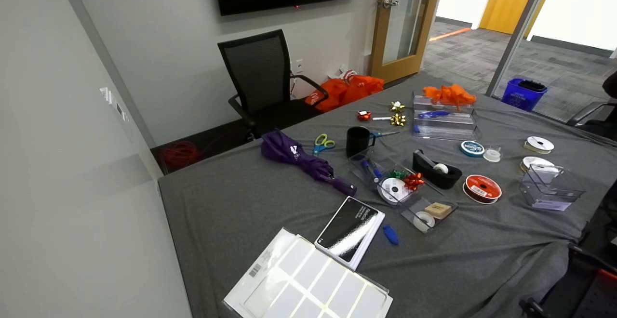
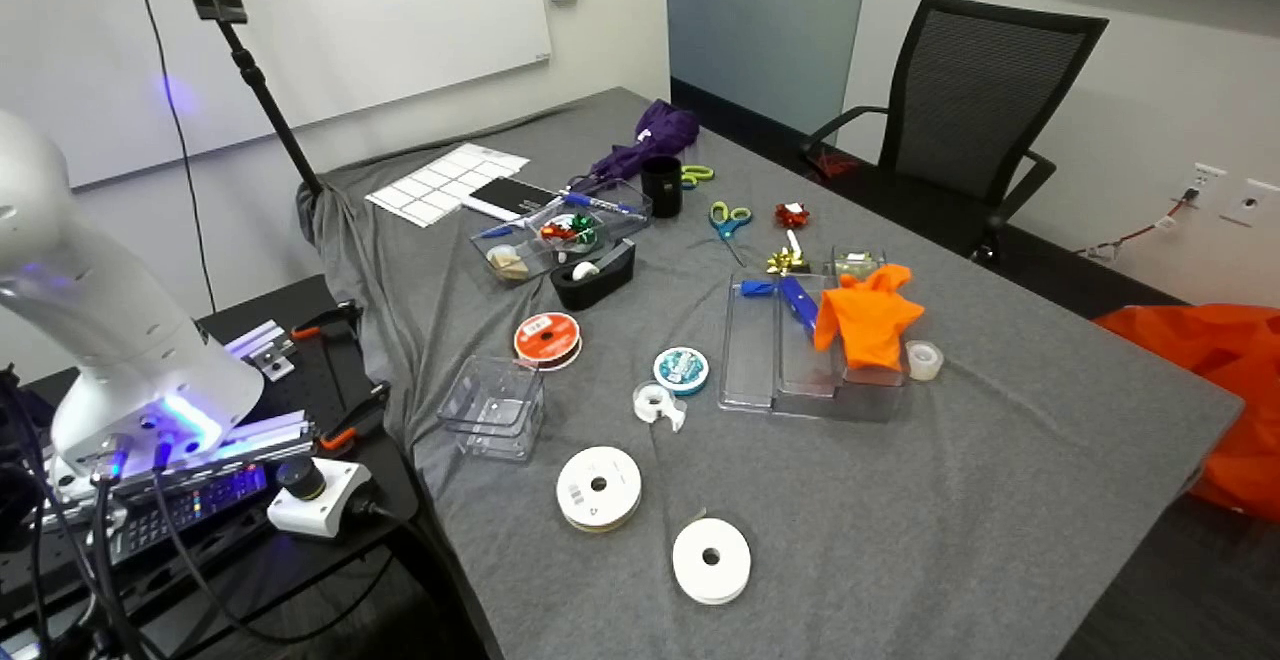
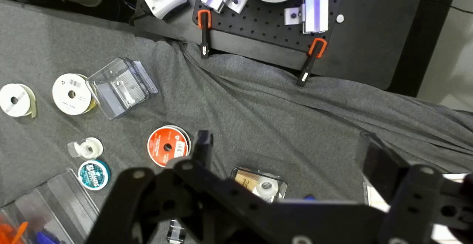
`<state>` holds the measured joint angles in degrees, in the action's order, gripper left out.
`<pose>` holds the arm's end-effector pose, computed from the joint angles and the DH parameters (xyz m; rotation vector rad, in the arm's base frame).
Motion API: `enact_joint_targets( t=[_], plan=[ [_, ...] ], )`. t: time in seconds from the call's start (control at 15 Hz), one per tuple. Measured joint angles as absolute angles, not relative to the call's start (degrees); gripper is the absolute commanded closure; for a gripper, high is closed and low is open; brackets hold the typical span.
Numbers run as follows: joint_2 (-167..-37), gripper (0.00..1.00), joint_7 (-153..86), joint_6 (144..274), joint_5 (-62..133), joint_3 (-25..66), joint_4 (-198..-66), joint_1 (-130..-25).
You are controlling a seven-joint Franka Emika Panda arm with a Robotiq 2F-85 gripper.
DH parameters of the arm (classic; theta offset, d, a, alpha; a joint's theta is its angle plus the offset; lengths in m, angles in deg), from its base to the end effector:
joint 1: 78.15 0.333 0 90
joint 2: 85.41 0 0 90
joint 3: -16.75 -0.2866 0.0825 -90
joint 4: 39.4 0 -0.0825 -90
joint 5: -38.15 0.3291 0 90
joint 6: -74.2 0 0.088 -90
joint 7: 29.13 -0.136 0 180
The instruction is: Put the orange circular object in the bottom compartment of the clear case on the left
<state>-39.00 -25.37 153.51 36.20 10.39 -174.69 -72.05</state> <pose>0.2355 0.0545 0.5297 2.9865 0.3578 -0.2459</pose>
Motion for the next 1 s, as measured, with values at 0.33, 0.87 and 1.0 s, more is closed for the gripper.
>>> enact_joint_targets(
  t=[0.33,0.87,1.0],
  plan=[
    [-38.98,0.00,-25.36,155.47,37.37,10.91,-174.98,-72.02],
    [-41.68,0.00,-18.76,187.77,41.10,22.11,-185.11,-72.08],
    [-43.13,0.00,-15.80,194.35,42.09,25.59,-187.55,-72.11]
  ],
)
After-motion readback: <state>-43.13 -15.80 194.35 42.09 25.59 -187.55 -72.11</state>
